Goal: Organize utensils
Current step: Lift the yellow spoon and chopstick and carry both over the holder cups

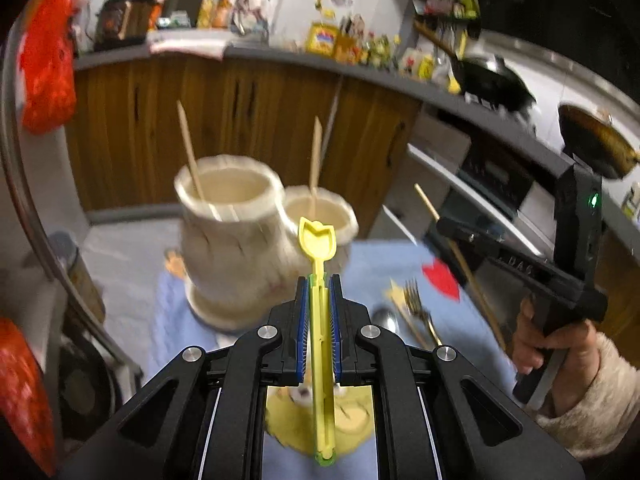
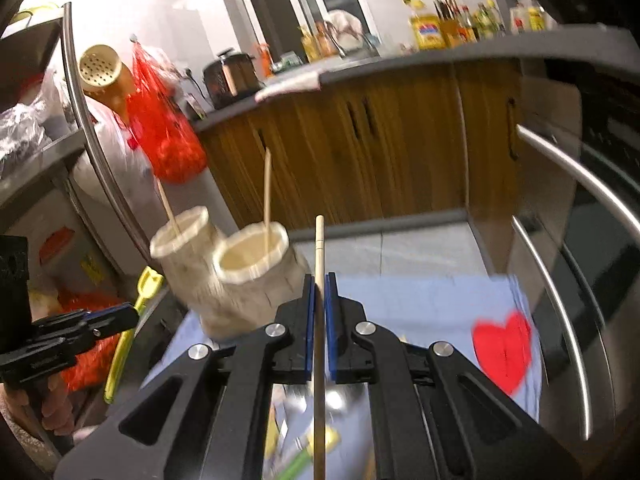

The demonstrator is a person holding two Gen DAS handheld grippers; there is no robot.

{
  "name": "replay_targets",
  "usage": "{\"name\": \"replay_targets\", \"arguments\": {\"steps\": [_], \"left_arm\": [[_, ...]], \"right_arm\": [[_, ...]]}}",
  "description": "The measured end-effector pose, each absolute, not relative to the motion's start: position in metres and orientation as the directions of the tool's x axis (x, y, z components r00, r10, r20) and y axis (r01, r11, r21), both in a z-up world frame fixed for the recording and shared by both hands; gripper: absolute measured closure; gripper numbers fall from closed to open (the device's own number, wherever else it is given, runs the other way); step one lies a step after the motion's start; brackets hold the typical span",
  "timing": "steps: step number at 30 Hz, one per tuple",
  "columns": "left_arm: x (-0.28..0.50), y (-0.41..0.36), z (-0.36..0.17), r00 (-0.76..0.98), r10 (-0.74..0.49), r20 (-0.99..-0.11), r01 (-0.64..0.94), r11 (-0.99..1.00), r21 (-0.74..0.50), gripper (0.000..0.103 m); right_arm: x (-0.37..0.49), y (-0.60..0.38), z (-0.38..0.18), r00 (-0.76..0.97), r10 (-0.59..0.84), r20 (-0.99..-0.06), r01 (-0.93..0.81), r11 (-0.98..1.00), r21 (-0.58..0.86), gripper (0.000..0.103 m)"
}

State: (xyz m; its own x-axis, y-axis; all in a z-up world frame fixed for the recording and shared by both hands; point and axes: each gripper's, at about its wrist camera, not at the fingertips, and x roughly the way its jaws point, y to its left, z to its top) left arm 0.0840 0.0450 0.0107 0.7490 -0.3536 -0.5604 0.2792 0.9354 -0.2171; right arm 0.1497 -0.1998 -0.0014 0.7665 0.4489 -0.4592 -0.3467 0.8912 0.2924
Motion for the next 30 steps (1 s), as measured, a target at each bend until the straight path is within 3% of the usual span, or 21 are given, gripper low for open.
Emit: {"name": "replay_targets", "arguments": {"steps": [8, 14, 30], "left_arm": [[0.131, 0.066, 0.069, 0.840, -0.320, -0.439, 0.262, 0.946, -0.190, 0.093], [0.172, 0.075, 0.084, 0.879, -0.301, -0.371, 0.240, 0.950, -0.201, 0.093], [0.212, 0.069, 0.035, 0.900, -0.223, -0.375, 0.181, 0.973, -0.143, 0.093]], "right_arm": [[0.210, -0.166, 0.033, 0.807, 0.487, -0.333, -0.381, 0.861, 0.336, 0.098], [0.245, -0.137, 0.044, 0.825, 0.499, -0.266, -0.398, 0.847, 0.354, 0.098], [0.268, -0.106, 0.020, 0.876, 0.460, -0.145, -0.405, 0.864, 0.298, 0.098]]}}
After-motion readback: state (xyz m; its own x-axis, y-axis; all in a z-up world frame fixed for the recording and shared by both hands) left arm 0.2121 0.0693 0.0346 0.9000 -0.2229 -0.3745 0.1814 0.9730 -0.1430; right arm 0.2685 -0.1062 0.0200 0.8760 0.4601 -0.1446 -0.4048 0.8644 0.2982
